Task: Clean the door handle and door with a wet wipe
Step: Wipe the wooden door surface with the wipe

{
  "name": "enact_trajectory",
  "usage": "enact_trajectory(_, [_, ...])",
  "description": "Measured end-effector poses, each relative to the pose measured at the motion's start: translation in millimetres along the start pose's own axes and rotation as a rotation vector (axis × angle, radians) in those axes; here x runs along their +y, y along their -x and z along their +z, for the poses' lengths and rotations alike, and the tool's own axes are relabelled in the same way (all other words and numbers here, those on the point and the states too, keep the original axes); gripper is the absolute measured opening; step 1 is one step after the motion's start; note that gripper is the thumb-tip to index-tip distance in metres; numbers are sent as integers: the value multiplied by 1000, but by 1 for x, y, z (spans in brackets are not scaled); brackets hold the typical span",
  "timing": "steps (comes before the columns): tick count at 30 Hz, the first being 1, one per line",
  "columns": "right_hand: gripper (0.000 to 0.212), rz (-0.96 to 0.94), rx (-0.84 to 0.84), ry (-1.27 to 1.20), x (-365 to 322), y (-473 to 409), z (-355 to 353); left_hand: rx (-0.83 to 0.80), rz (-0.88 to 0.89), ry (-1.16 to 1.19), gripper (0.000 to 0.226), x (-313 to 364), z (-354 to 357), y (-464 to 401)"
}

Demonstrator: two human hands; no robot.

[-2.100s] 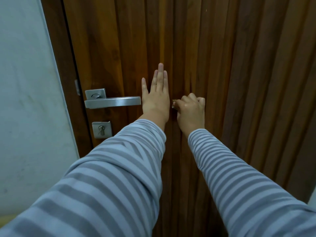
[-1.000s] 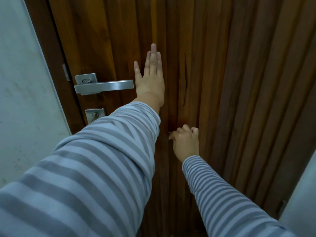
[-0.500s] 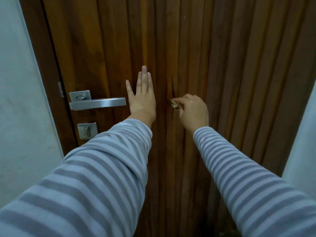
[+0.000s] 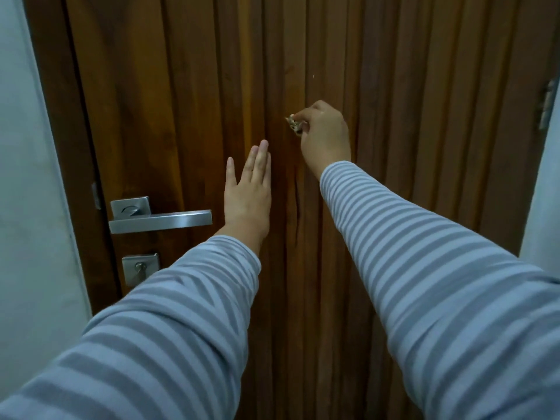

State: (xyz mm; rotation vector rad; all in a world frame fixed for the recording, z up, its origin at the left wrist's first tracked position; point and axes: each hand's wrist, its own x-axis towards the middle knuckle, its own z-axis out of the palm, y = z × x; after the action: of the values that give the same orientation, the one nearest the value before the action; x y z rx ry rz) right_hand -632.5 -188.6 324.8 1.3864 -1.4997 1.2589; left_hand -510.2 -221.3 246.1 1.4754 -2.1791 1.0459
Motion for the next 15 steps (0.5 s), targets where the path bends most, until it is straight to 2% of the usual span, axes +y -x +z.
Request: enact_trajectory(15, [24, -29, -38, 88, 9, 17, 18, 28, -2, 24, 108, -2, 7, 0])
